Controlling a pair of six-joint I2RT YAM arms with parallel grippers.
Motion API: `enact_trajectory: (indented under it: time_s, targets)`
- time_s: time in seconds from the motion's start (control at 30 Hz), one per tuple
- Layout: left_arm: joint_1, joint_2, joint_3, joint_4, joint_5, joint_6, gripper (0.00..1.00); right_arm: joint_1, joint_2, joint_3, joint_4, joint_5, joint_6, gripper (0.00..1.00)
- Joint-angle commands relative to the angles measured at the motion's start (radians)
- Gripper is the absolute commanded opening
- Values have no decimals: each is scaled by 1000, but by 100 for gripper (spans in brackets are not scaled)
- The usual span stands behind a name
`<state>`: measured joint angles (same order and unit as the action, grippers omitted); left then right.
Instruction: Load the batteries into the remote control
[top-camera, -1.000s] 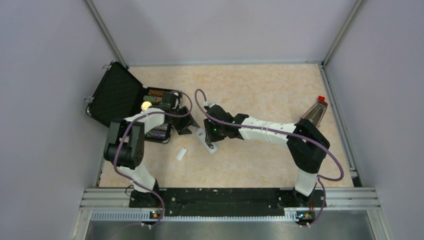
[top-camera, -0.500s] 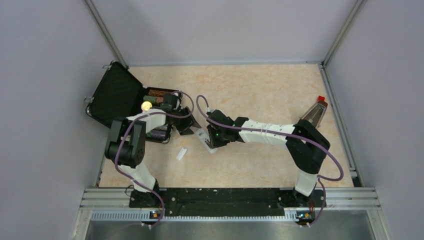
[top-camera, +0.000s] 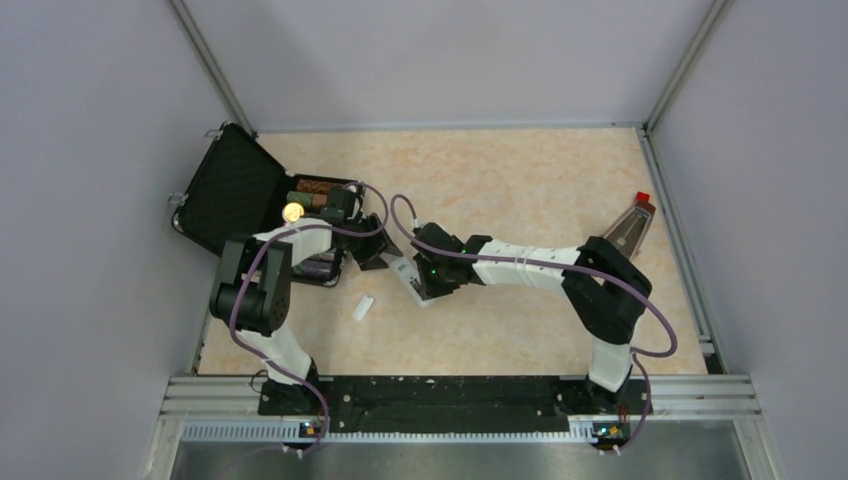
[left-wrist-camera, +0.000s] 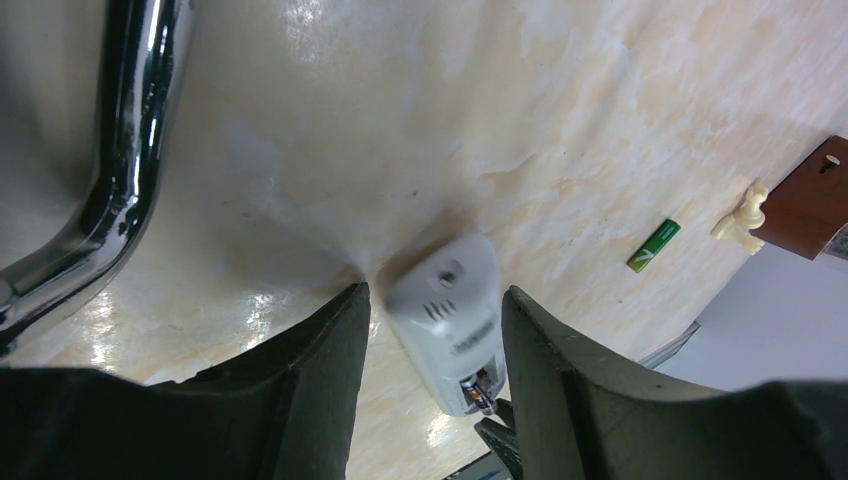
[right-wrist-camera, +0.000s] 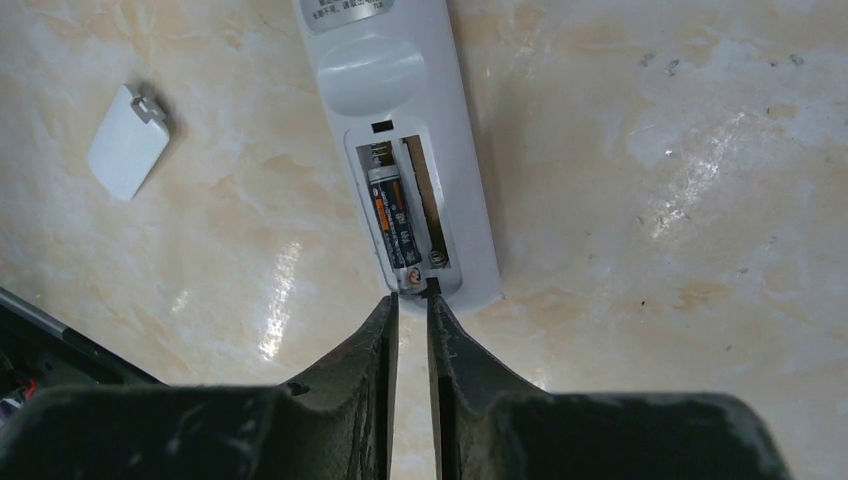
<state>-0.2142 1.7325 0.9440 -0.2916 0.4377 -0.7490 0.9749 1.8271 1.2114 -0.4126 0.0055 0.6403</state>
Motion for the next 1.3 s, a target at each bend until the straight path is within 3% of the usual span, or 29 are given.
enact_trajectory:
  time_s: [0.0,1.27]
  targets:
    - [-10,24,-33,-1,-49,16,57,9,22,46,14,0,17,15]
    - [-11,-7,-94,66,-56,-64,56,8,42,86,141,-145,-4,13]
